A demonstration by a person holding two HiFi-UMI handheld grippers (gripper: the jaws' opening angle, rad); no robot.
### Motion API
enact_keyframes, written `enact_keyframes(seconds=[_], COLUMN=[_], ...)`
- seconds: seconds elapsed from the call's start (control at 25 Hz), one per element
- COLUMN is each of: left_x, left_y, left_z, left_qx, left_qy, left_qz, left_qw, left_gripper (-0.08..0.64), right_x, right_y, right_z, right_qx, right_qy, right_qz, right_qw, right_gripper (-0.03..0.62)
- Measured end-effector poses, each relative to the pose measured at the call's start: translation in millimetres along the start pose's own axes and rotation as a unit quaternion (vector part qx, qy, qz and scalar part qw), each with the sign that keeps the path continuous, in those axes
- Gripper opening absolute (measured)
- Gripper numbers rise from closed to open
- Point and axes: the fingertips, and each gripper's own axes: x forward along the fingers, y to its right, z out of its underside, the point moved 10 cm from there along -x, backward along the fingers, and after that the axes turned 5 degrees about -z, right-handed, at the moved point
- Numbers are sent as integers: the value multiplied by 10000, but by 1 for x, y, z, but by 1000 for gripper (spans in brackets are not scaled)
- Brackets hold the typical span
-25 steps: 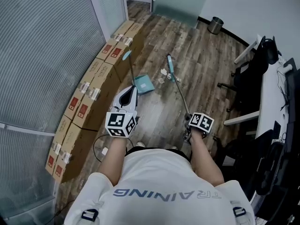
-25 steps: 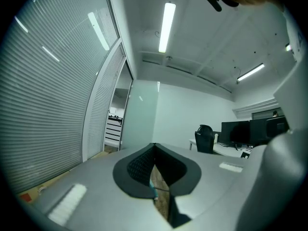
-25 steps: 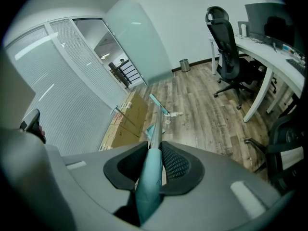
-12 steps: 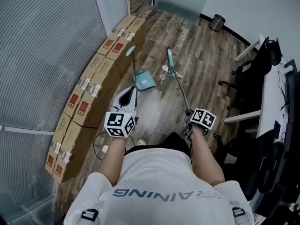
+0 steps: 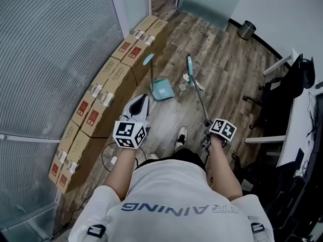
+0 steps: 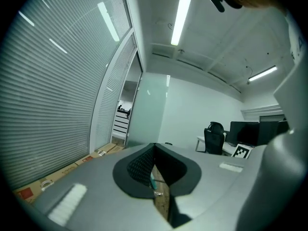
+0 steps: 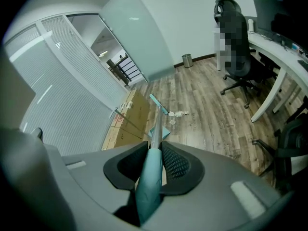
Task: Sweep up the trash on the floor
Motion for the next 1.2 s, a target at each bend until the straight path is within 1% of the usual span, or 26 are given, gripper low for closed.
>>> enact_keyframes(seconds=[0.16, 0.4, 0.56, 0.72, 0.88, 1.0, 1.2], left_x=[46, 115, 151, 179, 199, 214, 241], left_y=[1, 17, 24, 32, 37, 35, 24], left_z=[-16, -34, -41, -38, -26, -20, -22], left_qx=[118, 214, 225, 259, 251, 172, 127], left_qy=[13, 3, -47, -169, -391, -565, -621], left_qz=[-67, -194, -404, -651, -825, -888, -884], left_qw=[9999, 9996, 9989, 9974, 9955, 9943, 9941], left_gripper=[3, 3, 3, 3, 3, 3, 3], right_x=[25, 59, 83, 106, 125, 137, 153], right_y=[0, 11, 16, 27, 42, 51, 53], right_z=[-36, -103, -145, -181, -205, -213, -220], right_qx=[18, 25, -39, -94, -108, -25, 77], right_qy=[-86, -219, -340, -483, -681, -807, -966], right_qz=[-93, -187, -297, -383, -428, -392, -233], right_qw=[9999, 9996, 9990, 9981, 9967, 9960, 9950], right_gripper=[107, 107, 107, 107, 107, 107, 107])
